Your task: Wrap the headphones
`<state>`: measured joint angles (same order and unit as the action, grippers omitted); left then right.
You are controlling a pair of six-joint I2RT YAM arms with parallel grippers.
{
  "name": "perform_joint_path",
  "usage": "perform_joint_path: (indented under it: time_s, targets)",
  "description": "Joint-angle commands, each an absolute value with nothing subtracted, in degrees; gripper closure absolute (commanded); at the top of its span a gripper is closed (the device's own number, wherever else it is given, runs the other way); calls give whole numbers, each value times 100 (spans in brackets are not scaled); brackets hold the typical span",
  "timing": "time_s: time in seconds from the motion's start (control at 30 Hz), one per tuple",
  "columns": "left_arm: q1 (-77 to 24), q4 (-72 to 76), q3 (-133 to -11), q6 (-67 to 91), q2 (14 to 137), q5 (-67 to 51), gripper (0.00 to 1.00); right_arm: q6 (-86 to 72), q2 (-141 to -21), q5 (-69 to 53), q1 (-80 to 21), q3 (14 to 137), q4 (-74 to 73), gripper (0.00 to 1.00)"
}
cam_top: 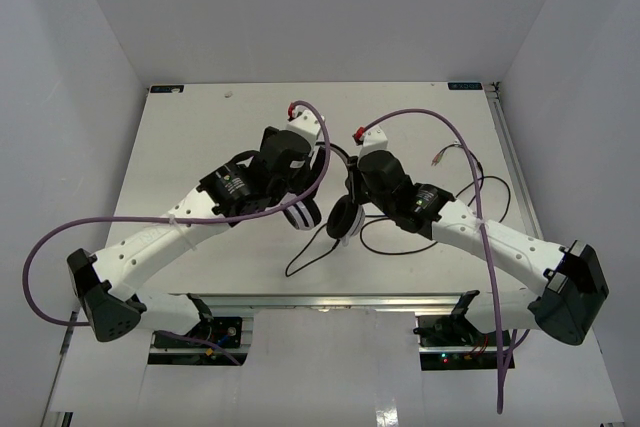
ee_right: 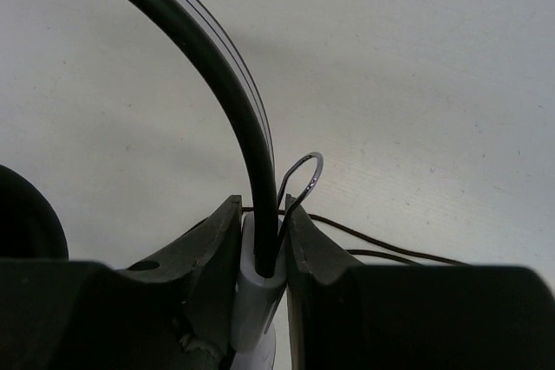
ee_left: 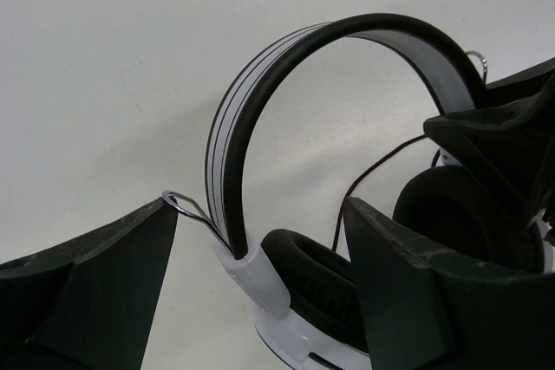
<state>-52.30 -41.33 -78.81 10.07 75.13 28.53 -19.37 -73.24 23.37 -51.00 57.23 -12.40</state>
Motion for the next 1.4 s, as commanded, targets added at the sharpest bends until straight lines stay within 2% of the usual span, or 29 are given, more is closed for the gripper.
perform_joint_path:
  time_s: [0.0, 0.33, 0.67, 0.9, 1.17, 1.37]
  targets:
    - [-5247, -3870, -7871, 1149, 7377, 2093, 12, -1619, -7274, 2152, -5182, 5735, -1445, 92]
    - [-5256, -3702, -6883, 2013, 6796, 1749, 5, -1776, -6943, 2479, -4869, 5888, -1107, 92]
    - [-5256, -3414, -6920, 1930, 5976, 1242, 2, -1560, -7060, 2017, -4607, 5759, -1107, 92]
    - [-5256, -3615, -7257, 838, 6590, 2081, 7, -1368, -6923, 1418, -4598, 5680, -1400, 92]
    - [-5265, -3866, -8309, -45, 7817, 1850, 17, -1268, -6690, 890, -4605, 5550, -1745, 92]
    - [-5282, -4044, -8349, -291, 8140, 1725, 23, -1239, -6511, 853, -4597, 5484, -1766, 92]
